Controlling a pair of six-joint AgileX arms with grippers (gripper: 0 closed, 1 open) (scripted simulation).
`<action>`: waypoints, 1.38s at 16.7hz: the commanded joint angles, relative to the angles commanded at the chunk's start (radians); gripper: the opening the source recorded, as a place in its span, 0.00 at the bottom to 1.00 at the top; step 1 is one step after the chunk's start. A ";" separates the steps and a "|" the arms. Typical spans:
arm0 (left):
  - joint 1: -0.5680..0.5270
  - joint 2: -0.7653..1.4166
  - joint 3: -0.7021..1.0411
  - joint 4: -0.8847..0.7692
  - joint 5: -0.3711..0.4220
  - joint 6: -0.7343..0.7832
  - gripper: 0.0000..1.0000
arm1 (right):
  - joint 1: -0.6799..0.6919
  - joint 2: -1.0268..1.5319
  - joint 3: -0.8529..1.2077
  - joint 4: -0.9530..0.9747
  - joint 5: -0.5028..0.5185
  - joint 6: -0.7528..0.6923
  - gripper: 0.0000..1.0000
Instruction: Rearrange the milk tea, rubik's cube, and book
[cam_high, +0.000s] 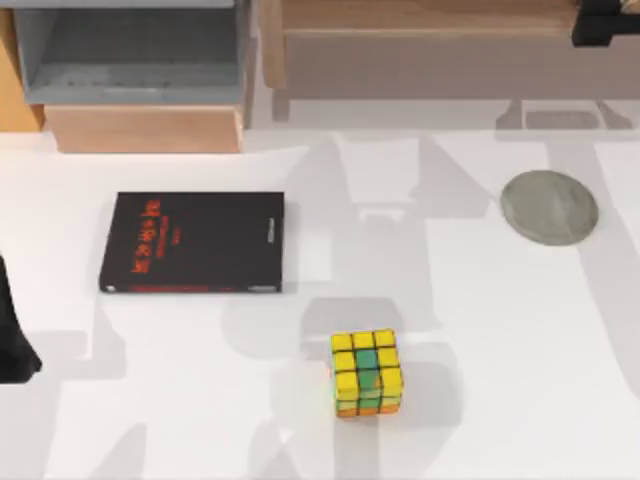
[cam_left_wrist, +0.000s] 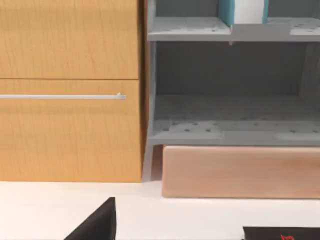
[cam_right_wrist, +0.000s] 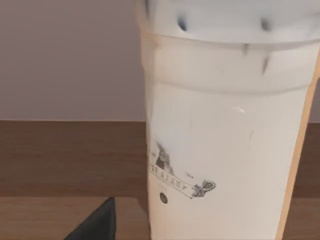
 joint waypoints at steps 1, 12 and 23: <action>0.000 0.000 0.000 0.000 0.000 0.000 1.00 | -0.005 -0.003 -0.005 -0.002 -0.001 0.000 1.00; 0.000 0.000 0.000 0.000 0.000 0.000 1.00 | -0.025 0.240 0.345 -0.102 -0.021 -0.001 1.00; 0.000 0.000 0.000 0.000 0.000 0.000 1.00 | -0.027 0.261 0.374 -0.112 -0.023 -0.001 0.62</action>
